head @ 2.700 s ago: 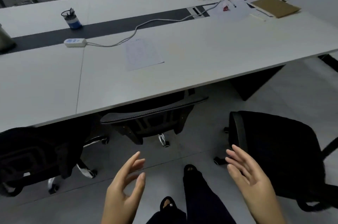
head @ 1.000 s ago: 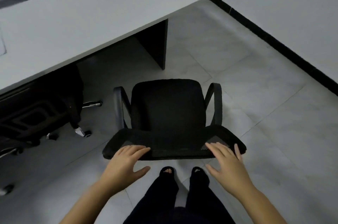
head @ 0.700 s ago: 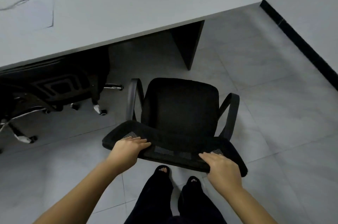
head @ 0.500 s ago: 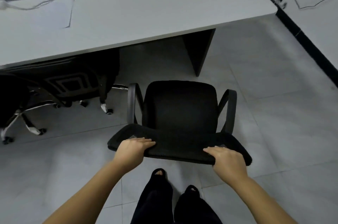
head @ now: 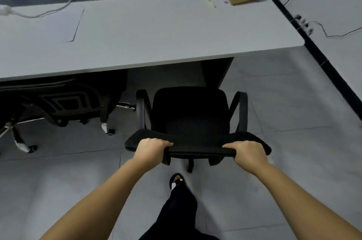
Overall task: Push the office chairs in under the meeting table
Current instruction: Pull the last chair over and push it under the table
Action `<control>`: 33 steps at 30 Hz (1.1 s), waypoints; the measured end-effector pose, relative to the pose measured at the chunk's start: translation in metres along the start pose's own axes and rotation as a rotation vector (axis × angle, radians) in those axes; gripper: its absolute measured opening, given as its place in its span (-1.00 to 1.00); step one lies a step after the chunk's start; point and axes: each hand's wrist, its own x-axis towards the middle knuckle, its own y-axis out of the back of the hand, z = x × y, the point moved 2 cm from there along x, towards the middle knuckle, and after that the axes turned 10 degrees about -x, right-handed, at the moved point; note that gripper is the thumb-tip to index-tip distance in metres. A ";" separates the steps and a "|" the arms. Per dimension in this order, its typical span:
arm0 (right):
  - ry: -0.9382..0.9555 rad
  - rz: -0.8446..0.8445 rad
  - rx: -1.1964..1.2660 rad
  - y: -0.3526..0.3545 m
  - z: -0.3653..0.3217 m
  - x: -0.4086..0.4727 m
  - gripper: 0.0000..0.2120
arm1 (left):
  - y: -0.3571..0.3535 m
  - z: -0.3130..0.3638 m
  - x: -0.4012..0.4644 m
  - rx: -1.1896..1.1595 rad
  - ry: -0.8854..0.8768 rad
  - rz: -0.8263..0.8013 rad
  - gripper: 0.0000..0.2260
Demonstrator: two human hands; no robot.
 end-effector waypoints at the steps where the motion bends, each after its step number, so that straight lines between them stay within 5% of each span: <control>1: 0.003 -0.008 -0.003 0.004 0.004 0.009 -0.59 | 0.001 -0.001 0.008 -0.002 0.006 -0.001 -0.53; 18: 0.162 -0.040 0.022 0.052 0.021 0.162 -0.58 | 0.064 -0.042 0.121 -0.001 0.126 0.023 -0.55; 24: 0.237 0.063 0.145 0.042 0.003 0.175 -0.56 | 0.078 -0.061 0.123 -0.013 0.159 -0.008 -0.49; 33: 0.310 0.046 0.020 0.034 0.007 0.174 -0.48 | 0.062 -0.059 0.109 -0.079 0.177 0.060 -0.51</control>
